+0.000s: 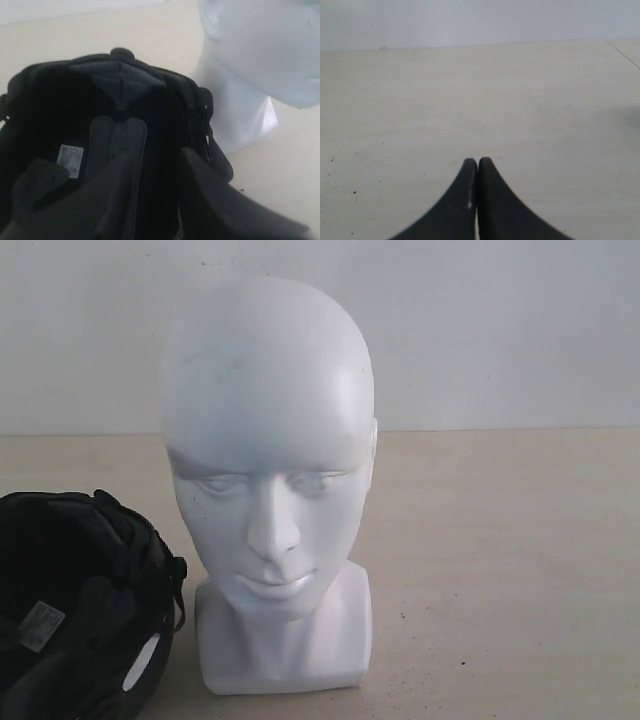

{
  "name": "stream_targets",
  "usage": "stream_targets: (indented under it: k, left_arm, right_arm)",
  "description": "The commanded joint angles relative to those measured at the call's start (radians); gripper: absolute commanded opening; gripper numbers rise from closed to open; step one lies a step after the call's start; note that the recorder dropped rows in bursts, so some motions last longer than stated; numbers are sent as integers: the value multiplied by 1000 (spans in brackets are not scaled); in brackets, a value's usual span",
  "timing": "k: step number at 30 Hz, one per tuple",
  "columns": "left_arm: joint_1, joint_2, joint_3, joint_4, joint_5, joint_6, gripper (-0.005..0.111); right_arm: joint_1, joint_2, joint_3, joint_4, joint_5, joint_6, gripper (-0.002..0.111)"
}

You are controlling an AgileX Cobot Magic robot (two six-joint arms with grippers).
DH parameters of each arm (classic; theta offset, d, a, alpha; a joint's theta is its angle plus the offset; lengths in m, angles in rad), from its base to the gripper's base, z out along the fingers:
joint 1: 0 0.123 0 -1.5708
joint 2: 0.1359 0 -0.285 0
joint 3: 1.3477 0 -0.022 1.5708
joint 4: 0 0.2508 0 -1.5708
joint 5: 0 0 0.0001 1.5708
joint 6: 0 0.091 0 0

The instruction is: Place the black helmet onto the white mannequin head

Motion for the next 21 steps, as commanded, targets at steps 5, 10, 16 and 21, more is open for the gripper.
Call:
stream_targets:
  k: [5, 10, 16, 21]
  left_arm:
    - [-5, 76, -71, -119, 296, 241, 47]
    - [-5, 185, -134, -166, 328, 381, 53]
    - [-5, 332, -197, -205, 330, 381, 58]
    - [-5, 455, -197, -176, 327, 383, 58]
  right_arm:
    - [2, -5, 0, -1, -6, 0, 0]
    - [2, -5, 0, -1, -6, 0, 0]
    - [2, -5, 0, -1, -6, 0, 0]
    - [2, -5, 0, -1, -6, 0, 0]
